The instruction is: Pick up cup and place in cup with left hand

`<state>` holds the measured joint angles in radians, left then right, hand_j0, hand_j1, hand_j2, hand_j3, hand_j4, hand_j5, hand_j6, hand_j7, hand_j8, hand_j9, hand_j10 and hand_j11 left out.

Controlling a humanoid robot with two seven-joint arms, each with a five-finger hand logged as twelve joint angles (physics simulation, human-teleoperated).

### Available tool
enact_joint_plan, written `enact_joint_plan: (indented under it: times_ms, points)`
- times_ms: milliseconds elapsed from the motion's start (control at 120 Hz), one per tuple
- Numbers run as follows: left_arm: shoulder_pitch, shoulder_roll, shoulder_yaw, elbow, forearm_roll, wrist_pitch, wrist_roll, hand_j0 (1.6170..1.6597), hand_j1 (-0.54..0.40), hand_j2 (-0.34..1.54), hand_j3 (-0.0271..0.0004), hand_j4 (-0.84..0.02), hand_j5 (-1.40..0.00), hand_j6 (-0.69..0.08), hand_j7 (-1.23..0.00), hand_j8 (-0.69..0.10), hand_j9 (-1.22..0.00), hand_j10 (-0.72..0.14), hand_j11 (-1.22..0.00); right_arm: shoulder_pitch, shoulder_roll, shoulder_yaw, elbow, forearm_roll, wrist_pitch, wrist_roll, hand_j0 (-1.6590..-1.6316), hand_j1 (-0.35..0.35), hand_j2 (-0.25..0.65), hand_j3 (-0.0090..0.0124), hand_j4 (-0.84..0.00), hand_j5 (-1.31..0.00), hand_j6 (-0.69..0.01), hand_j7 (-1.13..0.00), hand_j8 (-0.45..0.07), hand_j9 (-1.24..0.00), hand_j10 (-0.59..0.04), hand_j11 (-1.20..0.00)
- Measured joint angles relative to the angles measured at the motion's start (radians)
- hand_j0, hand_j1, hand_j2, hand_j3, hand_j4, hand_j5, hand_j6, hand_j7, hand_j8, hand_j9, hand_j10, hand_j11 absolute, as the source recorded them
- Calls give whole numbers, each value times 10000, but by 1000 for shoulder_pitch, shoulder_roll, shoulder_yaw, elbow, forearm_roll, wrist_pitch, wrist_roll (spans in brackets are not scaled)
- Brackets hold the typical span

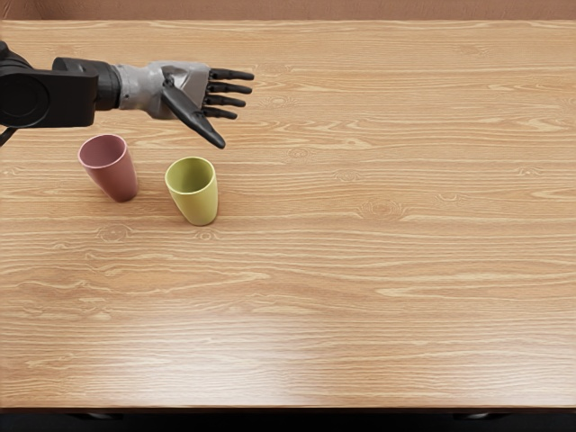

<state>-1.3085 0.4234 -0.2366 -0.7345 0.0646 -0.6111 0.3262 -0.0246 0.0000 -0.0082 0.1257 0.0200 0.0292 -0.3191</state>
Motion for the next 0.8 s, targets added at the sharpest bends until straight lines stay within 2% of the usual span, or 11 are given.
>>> enact_joint_plan:
  times_ms: [175, 392, 517, 633, 692, 800]
  points:
    - [-13, 2, 7, -1, 13, 0, 7, 16581, 3286, 37, 0, -178, -226, -177, -225, -175, -225, -173, -225, -2, 0, 0, 0, 0, 1, 0, -16581, -3491, 1, 0, -4, -1, -5, 0, -4, 0, -3, 0]
    - [-86, 2, 29, 1, 229, 0, 8, 16581, 3286, 37, 0, -182, -226, -182, -226, -179, -225, -176, -225, -4, 0, -1, 0, 0, 1, 0, -16581, -3491, 1, 0, -4, -1, -5, 0, -4, 0, -3, 0]
    - [-164, 0, 92, 0, 308, 0, 8, 16581, 3286, 37, 0, -185, -227, -186, -226, -183, -226, -179, -225, -4, 0, -1, 0, 0, 1, 0, -16581, -3491, 1, 0, -4, -1, -5, 0, -4, 0, -3, 0]
    - [-190, -24, 145, -1, 371, 0, 19, 16581, 3285, 35, 0, -189, -227, -192, -226, -189, -226, -183, -225, -5, 0, -1, 0, 0, 1, 0, -16581, -3491, 0, 0, -4, -1, -6, 0, -5, 0, -3, 0]
    - [-213, 2, 156, -22, 389, 0, 29, 16581, 3285, 33, 0, -193, -228, -197, -227, -193, -226, -186, -225, -5, 0, -1, 0, 0, 1, 0, -16581, -3491, 0, 0, -4, -1, -7, 0, -5, -1, -4, 0]
    - [-235, 76, 161, -102, 396, 0, 36, 16581, 3287, 37, 0, -193, -228, -198, -227, -194, -226, -187, -225, -5, 0, -1, 0, 0, 1, 0, -16581, -3491, 1, 0, -4, -1, -5, 0, -4, 0, -3, 0]
